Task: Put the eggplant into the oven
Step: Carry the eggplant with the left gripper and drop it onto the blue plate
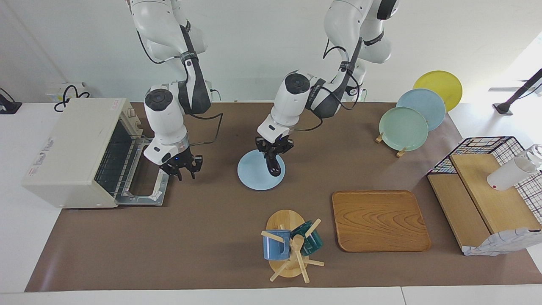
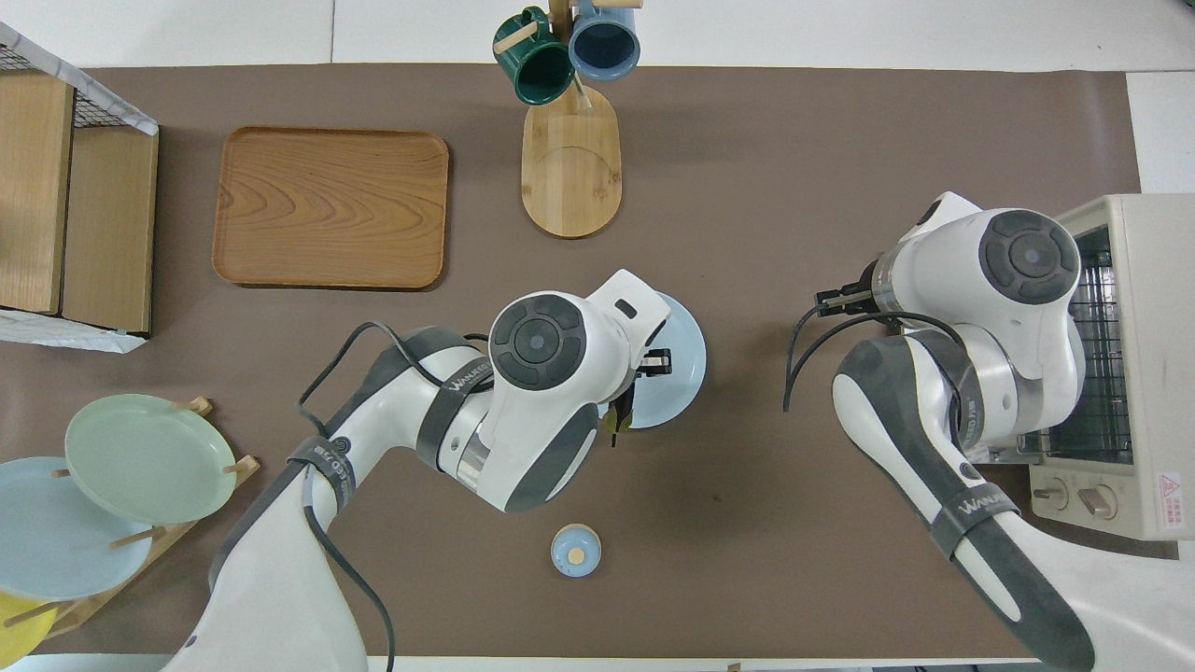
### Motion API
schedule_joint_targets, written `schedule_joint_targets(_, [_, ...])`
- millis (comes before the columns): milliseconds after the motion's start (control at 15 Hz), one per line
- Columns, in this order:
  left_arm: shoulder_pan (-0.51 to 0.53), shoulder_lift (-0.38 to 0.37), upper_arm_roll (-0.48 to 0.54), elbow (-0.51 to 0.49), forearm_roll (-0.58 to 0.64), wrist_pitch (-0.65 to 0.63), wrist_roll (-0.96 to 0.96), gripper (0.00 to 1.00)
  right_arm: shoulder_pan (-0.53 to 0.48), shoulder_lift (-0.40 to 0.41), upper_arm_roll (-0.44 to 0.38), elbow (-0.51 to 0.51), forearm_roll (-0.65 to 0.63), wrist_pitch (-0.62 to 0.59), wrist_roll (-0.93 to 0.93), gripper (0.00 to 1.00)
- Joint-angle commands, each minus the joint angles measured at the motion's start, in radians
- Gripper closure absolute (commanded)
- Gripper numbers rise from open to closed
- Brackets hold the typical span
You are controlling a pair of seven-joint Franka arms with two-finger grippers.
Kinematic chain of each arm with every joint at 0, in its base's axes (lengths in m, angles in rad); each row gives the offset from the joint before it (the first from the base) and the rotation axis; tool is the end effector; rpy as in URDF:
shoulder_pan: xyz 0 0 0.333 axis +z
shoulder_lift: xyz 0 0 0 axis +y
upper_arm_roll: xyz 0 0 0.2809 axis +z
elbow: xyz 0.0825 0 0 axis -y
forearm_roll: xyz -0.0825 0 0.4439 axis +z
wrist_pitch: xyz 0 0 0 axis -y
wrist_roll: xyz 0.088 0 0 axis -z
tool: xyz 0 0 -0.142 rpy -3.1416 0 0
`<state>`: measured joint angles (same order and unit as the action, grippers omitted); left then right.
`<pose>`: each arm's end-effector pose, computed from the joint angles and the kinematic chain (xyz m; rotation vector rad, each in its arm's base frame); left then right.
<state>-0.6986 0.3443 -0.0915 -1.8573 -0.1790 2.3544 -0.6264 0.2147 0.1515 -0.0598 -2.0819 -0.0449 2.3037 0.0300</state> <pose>0.4806 -0.4933 0.2491 2.9154 -0.0570 0.0108 0.6154 0.0937 0.2550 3.0935 0.2399 0.1151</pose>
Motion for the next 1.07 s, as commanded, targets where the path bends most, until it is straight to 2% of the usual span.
schedule_joint_targets(0, [-0.03,0.038,0.021,-0.006,-0.019,0.069,-0.009,1.0,-0.001,-0.001,-0.003,0.057,0.02,-0.088,-0.012,0.0])
schedule_joint_targets(267, [-0.036,0.036,0.019,-0.029,-0.019,0.075,-0.004,1.0,0.003,-0.001,-0.002,0.059,0.022,-0.089,-0.007,0.0])
schedule_joint_targets(333, [-0.036,0.036,0.021,-0.029,-0.019,0.074,-0.006,0.96,0.003,0.0,-0.002,0.059,0.023,-0.089,-0.005,0.0])
schedule_joint_targets(400, [-0.036,0.036,0.021,-0.028,-0.019,0.074,-0.007,0.45,0.003,0.0,-0.002,0.059,0.023,-0.089,-0.004,0.0])
schedule_joint_targets(467, [-0.035,0.035,0.022,-0.025,-0.019,0.071,-0.009,0.0,0.003,0.0,0.0,0.059,0.023,-0.087,-0.004,0.0])
schedule_joint_targets(600, [-0.015,0.01,0.027,-0.023,-0.019,0.054,0.004,0.0,0.005,0.0,0.0,0.06,0.022,-0.089,-0.004,0.0])
schedule_joint_targets(733, [0.051,-0.053,0.027,-0.019,-0.019,-0.022,0.008,0.0,0.006,0.0,0.001,0.062,0.023,-0.089,-0.004,0.0])
schedule_joint_targets(1000, [0.229,-0.169,0.029,0.0,-0.01,-0.203,0.123,0.0,0.058,0.028,0.02,0.189,0.092,-0.17,0.03,0.0])
